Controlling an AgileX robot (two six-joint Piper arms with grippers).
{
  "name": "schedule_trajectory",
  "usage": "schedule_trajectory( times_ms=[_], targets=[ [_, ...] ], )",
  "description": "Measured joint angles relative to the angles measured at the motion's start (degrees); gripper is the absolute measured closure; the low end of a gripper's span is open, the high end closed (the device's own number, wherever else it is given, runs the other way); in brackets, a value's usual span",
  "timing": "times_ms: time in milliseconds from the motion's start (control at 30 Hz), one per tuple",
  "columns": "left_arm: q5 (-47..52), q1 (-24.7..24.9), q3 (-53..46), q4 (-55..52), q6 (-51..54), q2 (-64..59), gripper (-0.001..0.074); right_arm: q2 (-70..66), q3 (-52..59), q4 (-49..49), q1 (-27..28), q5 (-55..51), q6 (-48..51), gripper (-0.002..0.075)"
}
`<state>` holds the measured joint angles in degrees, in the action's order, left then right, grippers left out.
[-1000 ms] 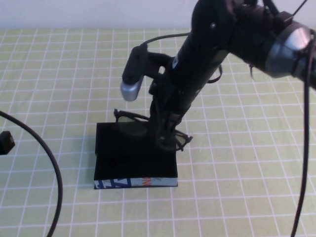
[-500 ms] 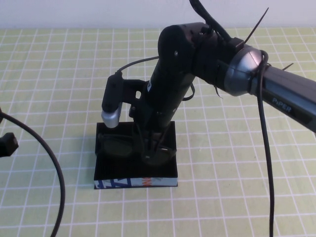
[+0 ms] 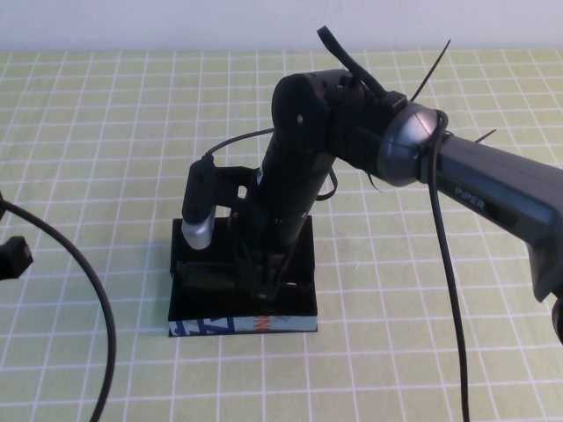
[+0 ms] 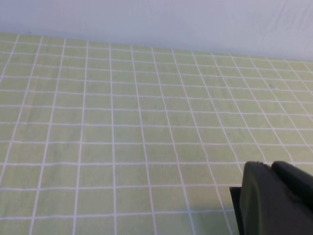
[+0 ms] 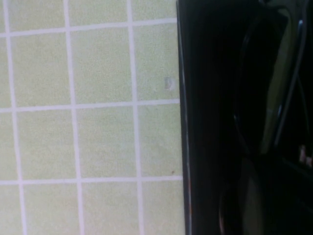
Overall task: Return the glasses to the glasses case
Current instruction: Place the glasses in the glasses case, then close the glasses case
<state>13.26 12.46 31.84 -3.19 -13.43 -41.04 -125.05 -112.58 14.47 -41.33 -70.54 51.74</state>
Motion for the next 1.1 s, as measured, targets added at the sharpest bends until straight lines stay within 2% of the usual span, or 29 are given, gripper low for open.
schedule_trajectory(
  times_ms=[167, 367, 467, 533, 633, 733, 800, 933, 1100],
  targets=[
    [0.0, 0.0, 0.0, 0.0, 0.0, 0.0, 0.0736, -0.1, 0.0, 0.0, 0.0, 0.1, 0.0, 0.0707],
    [1.1, 0.0, 0.0, 0.0, 0.9, 0.0, 0.0736, -0.3, 0.0, -0.4, 0.0, 0.1, -1.4, 0.0588],
    [3.0, 0.0, 0.0, 0.0, 2.3, 0.0, 0.0736, 0.2, 0.0, -1.7, -0.1, 0.1, -2.0, 0.0564],
    [5.2, 0.2, 0.0, 0.2, 4.0, 0.0, 0.0736, 1.1, -0.2, -3.2, -0.1, 0.1, -2.6, 0.0575],
    [8.3, 1.6, 0.0, 4.3, 9.7, -1.2, 0.0736, 2.7, -2.0, -6.7, -0.1, 0.0, -5.1, 0.0633],
    [11.4, 4.4, 0.1, 11.7, 21.3, -4.6, 0.0736, 3.4, -5.3, -8.6, 0.5, -0.1, -10.7, 0.0707],
    [13.5, 6.5, 0.1, 16.5, 30.4, -7.5, 0.0736, 3.7, -7.2, -8.3, 1.8, 0.2, -16.0, 0.0726],
    [13.8, 11.0, 0.1, 25.3, 40.5, -14.6, 0.0736, 3.8, -8.2, -6.4, 5.8, 2.4, -26.4, 0.0738],
    [5.8, 17.0, 0.1, 31.6, 43.3, -23.6, 0.0736, 3.1, -8.2, 2.0, 13.7, 2.9, -29.7, 0.0741]
  ],
)
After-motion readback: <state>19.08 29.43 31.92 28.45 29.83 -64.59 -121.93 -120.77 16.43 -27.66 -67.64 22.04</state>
